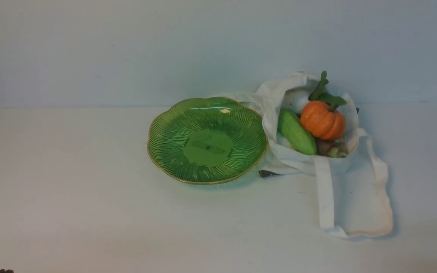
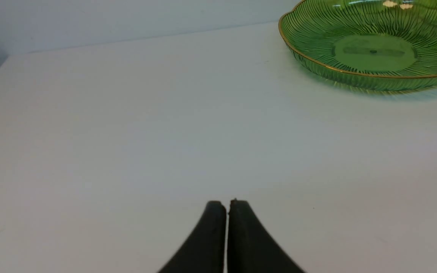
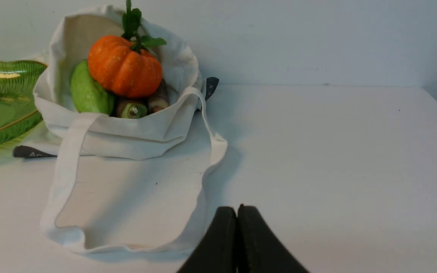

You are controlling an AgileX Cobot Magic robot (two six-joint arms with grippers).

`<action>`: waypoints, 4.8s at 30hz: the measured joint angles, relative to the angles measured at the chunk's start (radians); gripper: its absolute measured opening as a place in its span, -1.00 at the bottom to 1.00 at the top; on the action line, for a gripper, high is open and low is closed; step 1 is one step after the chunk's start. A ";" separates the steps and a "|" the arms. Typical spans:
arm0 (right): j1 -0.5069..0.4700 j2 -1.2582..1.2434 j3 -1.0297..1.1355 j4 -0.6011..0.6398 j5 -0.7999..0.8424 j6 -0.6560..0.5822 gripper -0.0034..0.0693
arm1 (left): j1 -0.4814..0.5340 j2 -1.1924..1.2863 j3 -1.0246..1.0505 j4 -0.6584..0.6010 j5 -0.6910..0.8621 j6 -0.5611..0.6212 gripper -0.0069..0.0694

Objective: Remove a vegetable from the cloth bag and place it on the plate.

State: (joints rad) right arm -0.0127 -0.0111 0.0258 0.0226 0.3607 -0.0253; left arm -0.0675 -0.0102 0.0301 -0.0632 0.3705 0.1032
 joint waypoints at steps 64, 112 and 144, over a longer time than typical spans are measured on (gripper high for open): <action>0.000 1.787 -1.262 0.859 0.396 -0.706 0.54 | 0.000 0.000 0.000 0.000 0.000 0.000 -0.83; 0.454 1.807 -1.437 0.776 0.277 -0.684 0.73 | 0.000 0.000 0.000 0.000 0.000 0.000 -0.83; 0.476 1.713 -1.437 0.716 0.137 -0.681 0.88 | 0.000 0.000 0.000 0.000 0.000 0.000 -0.83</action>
State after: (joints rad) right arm 0.4631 1.7023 -1.4107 0.7389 0.4979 -0.7064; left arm -0.0675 -0.0102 0.0301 -0.0632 0.3705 0.1032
